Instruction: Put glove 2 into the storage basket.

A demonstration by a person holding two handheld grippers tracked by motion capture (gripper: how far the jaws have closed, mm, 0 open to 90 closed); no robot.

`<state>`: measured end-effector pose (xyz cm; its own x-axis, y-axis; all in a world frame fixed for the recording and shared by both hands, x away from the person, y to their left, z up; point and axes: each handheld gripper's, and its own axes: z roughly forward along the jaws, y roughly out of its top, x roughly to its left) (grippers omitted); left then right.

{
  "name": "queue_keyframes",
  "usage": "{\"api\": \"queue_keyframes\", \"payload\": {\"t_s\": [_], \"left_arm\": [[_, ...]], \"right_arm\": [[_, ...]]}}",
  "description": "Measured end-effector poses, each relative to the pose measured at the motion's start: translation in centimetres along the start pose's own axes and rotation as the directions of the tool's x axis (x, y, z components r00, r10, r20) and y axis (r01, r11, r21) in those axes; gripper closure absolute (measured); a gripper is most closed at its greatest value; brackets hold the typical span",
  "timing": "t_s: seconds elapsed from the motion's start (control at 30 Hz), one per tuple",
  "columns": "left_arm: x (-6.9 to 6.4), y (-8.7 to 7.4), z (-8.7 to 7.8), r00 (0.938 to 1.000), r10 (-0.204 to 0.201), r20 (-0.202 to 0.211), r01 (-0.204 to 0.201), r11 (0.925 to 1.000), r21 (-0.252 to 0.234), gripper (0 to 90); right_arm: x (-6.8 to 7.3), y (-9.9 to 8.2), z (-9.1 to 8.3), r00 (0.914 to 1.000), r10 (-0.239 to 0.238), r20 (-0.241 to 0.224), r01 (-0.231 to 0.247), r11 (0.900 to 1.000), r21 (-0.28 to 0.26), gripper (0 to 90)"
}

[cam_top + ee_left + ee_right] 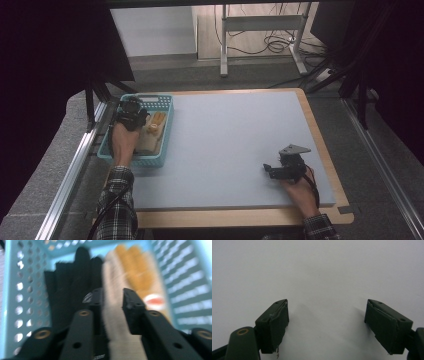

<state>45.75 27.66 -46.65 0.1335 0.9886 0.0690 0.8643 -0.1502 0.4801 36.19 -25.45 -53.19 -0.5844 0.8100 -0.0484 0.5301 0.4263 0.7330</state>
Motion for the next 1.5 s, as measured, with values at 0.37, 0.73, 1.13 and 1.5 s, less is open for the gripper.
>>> {"api": "queue_keyframes", "payload": {"t_s": [0.37, 0.73, 1.13, 1.5], "left_arm": [[-2.5, 0.4, 2.3, 0.9949, 0.028, 0.097, -0.032, 0.9990, 0.033, 80.7], [-0.8, -0.4, 1.8, 0.9949, -0.003, 0.101, 0.005, 0.9998, -0.017, 55.8], [0.2, -0.8, 0.0, 0.9956, 0.008, 0.093, 0.000, 0.9961, -0.088, 25.3], [0.8, -1.3, -0.6, 0.9862, -0.014, 0.165, 0.036, 0.9910, -0.129, 15.2]], "right_arm": [[0.0, 0.0, 0.0, 1.0000, 0.001, 0.000, -0.001, 1.0000, -0.001, 19.0], [0.0, 0.0, 0.0, 1.0000, 0.000, 0.000, 0.000, 1.0000, -0.001, 19.0], [0.0, 0.0, 0.0, 1.0000, -0.002, 0.000, 0.002, 1.0000, -0.001, 19.0], [0.0, 0.0, 0.0, 1.0000, -0.002, 0.000, 0.002, 1.0000, -0.001, 19.0]]}}
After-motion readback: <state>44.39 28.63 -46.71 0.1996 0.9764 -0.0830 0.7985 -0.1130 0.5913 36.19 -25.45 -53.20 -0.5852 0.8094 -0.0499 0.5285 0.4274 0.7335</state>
